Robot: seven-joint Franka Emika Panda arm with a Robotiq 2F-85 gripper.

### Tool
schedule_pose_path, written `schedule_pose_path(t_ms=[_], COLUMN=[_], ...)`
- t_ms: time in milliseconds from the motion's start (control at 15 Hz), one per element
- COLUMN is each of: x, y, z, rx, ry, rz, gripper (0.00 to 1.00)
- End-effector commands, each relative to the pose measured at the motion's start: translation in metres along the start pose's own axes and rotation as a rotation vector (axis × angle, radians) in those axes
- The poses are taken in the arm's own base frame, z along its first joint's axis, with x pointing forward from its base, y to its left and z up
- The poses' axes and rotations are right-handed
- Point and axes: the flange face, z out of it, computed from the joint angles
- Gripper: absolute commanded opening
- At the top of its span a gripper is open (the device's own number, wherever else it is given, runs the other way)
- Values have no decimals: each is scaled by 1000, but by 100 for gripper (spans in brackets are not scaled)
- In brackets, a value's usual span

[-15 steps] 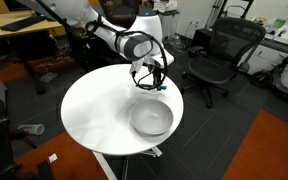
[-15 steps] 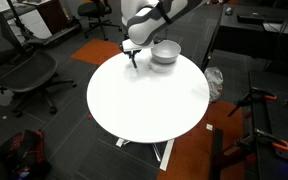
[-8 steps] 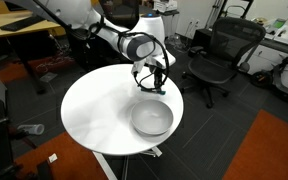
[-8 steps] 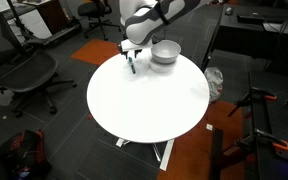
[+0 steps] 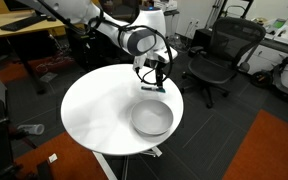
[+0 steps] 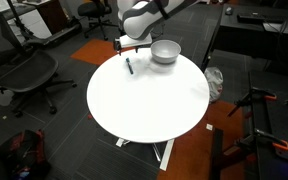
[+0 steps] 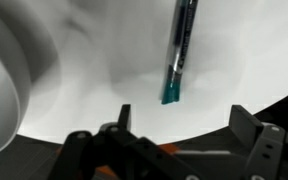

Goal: Remove the marker from the bowl and put it on the table

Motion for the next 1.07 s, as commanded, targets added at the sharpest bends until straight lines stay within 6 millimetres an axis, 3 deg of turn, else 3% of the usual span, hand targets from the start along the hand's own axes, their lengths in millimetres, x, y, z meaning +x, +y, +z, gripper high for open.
schedule_pose_path(t_ms=[0,600,733,800,1000], x=[-6,-21,-24,-12,-17], y=[2,33,39,28,34], z=[-39,-107,-113,-98,-103], rx=[-9,-91,-92,-83,-87], ry=[-61,-181,-188,-159,-170], rz=[-34,-92,-101,-82,-84], gripper=[100,100,100,100,100])
